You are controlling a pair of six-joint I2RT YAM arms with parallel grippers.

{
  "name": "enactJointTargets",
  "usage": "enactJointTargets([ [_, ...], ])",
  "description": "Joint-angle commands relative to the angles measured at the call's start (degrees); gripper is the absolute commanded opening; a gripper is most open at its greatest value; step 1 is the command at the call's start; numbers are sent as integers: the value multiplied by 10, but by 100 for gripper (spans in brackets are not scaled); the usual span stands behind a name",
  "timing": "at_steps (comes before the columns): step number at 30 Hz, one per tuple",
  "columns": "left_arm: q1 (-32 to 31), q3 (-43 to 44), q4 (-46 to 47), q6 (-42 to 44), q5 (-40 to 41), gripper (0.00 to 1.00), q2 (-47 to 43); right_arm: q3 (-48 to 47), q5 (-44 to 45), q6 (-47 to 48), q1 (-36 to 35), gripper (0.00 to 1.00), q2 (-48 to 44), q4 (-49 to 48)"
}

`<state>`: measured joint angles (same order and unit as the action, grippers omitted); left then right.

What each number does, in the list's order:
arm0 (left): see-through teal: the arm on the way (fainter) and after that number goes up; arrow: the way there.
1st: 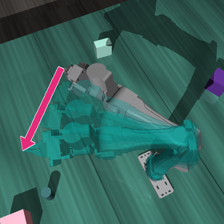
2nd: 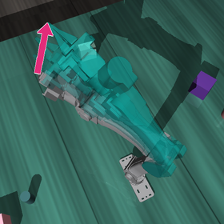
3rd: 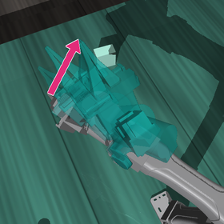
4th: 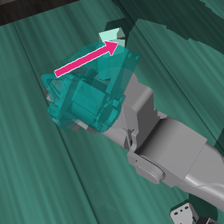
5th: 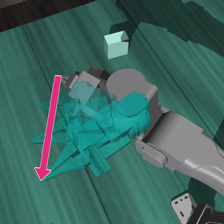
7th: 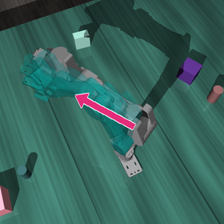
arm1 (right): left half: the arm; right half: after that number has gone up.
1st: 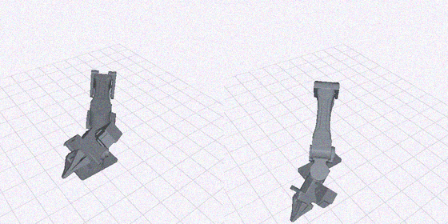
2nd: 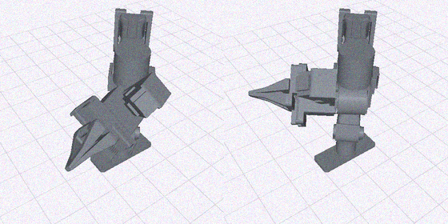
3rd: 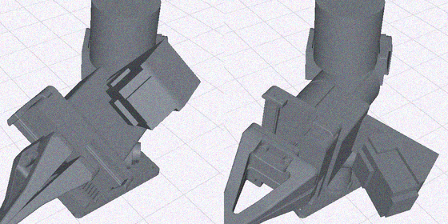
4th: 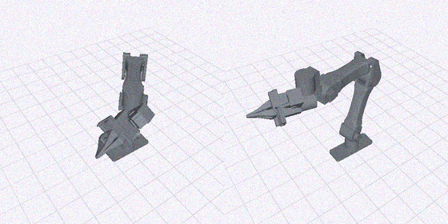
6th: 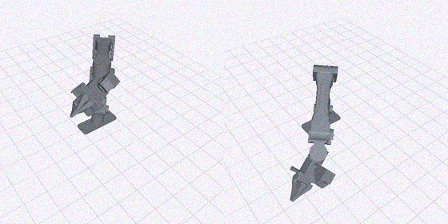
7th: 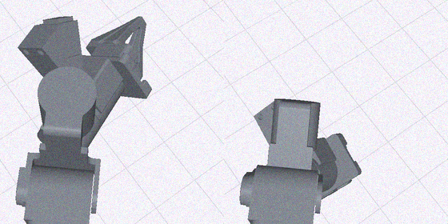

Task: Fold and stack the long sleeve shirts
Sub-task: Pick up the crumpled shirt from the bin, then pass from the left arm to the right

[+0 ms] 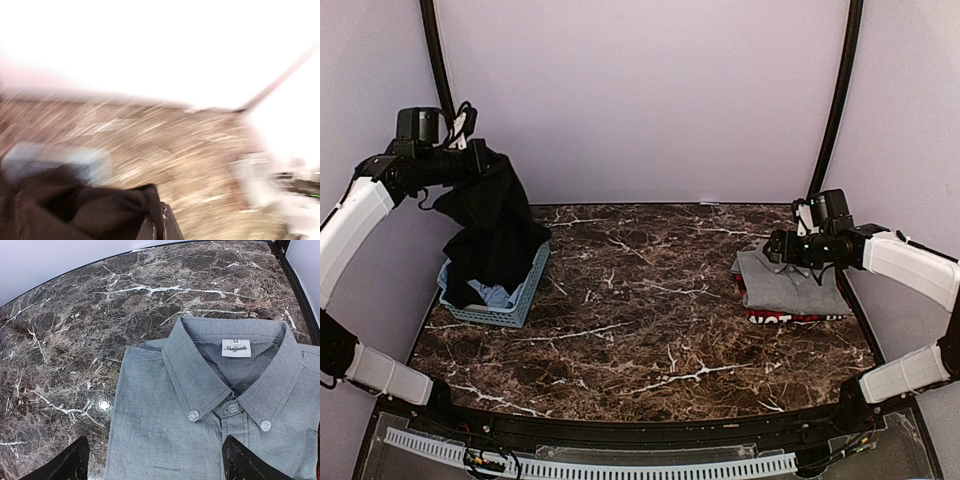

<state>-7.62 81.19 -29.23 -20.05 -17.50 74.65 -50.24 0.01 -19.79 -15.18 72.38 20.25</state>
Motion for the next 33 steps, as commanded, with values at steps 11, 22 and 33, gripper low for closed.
enactJointTargets([
  [11, -322, 290, 312, -192, -326, 0, 214, 0, -33, -14, -4, 90, -31, -7],
  [22, -357, 316, 280, -135, -337, 1, 392, 49, -200, 16, -4, 99, -108, -95],
  [33, -357, 317, 290, -145, -371, 1, 431, 90, -360, 79, -93, 99, -114, -207],
])
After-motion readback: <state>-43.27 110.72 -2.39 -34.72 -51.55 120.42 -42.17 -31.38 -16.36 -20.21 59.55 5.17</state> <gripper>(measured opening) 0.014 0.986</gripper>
